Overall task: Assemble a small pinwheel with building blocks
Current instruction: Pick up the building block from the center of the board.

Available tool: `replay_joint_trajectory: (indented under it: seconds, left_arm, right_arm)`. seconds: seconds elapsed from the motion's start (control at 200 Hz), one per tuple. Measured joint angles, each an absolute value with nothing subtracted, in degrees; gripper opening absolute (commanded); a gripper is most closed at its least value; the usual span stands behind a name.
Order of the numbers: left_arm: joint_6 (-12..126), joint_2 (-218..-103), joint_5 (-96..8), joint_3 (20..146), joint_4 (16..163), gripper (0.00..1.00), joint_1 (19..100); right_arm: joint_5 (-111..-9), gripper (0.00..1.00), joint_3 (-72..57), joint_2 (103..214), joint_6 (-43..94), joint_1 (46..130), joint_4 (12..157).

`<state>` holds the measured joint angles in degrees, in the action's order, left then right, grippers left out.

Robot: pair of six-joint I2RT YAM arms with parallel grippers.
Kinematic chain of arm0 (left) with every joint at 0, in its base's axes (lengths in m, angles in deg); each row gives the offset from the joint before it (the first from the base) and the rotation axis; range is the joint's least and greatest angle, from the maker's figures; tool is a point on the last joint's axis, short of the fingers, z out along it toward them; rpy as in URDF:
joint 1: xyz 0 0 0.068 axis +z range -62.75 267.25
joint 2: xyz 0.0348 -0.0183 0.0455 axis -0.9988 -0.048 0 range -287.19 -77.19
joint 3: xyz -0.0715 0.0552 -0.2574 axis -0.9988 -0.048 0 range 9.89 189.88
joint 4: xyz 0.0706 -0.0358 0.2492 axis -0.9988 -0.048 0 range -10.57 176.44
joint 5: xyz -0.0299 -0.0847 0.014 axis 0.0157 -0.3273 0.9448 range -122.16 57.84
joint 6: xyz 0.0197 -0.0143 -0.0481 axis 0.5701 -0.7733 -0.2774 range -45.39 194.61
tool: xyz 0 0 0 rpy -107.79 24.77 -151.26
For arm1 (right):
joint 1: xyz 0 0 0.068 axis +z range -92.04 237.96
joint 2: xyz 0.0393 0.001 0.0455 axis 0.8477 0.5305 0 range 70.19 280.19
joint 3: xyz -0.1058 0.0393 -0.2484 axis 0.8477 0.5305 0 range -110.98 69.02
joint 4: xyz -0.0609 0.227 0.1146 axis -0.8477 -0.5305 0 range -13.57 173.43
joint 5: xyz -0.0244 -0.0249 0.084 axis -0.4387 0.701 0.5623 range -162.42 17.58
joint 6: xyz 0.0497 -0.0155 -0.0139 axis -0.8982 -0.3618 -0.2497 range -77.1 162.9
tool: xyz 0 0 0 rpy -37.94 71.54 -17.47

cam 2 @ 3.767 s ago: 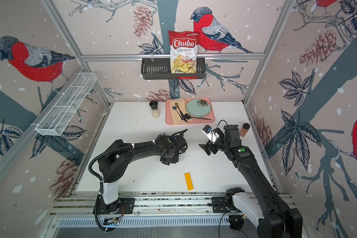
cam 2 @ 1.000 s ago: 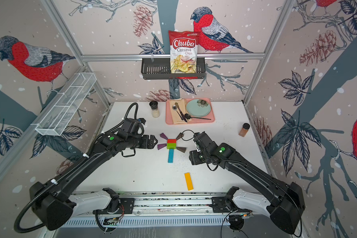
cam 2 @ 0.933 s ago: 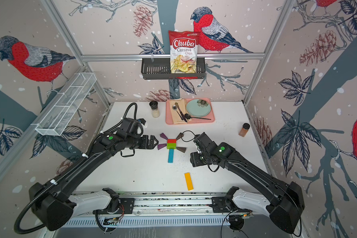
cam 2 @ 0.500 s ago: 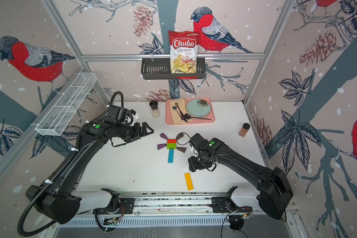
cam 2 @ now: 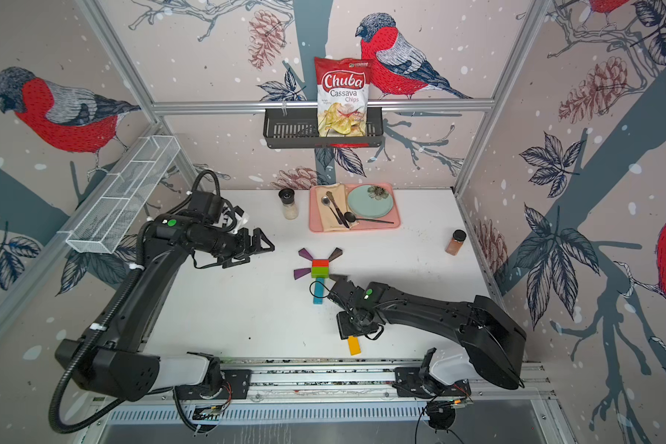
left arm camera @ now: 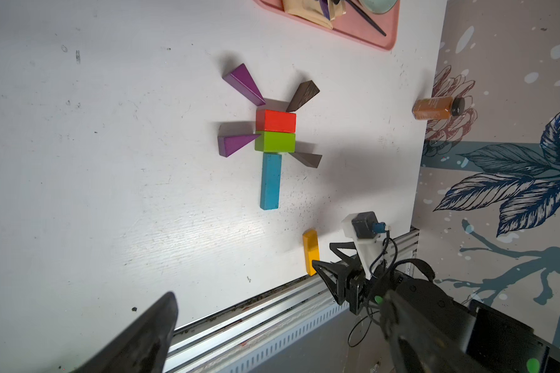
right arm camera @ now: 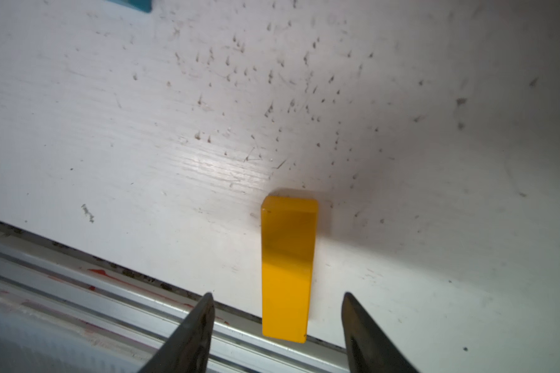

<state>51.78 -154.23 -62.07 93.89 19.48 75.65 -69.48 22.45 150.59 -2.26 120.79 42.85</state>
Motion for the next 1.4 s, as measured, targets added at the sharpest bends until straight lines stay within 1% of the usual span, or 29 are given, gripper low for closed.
replay_joint_trajectory:
  seconds: [0.165,0.365,0.585,0.695,0.8,1.076,1.201,1.401]
  left_arm:
    - [52.59,-154.88,-62.92,94.13,19.39,0.97,75.76]
    - [53.55,-154.92,-63.64,94.13,19.52,0.97,75.76]
    - [53.53,-151.69,-63.86,91.01,20.00,0.97,75.78]
    - [53.44,-149.94,-63.62,89.41,20.26,0.97,75.80]
    - [53.35,-149.09,-62.22,88.62,20.96,0.97,75.80]
    - [52.06,-148.13,-55.91,85.30,26.16,0.98,76.11]
    - [51.93,-147.01,-52.98,85.35,26.40,0.97,77.25]
    - [50.80,-145.50,-49.98,85.39,26.21,0.98,79.28]
  right_arm:
    - [-70.49,0.60,21.56,154.53,-5.41,123.65,43.99]
    - [-71.71,0.55,23.79,154.75,-8.19,124.37,44.97]
    - [-71.87,0.39,26.54,151.95,-9.72,124.72,45.67]
    - [-71.93,0.27,26.61,151.95,-9.65,125.05,45.97]
    - [-72.13,0.22,25.73,153.00,-9.50,125.25,46.35]
    - [-73.11,0.21,21.23,158.00,-9.52,125.84,48.77]
    - [-72.92,0.21,17.19,162.00,-9.76,125.90,50.50]
    - [-71.30,0.21,8.55,166.92,-9.19,125.47,47.72]
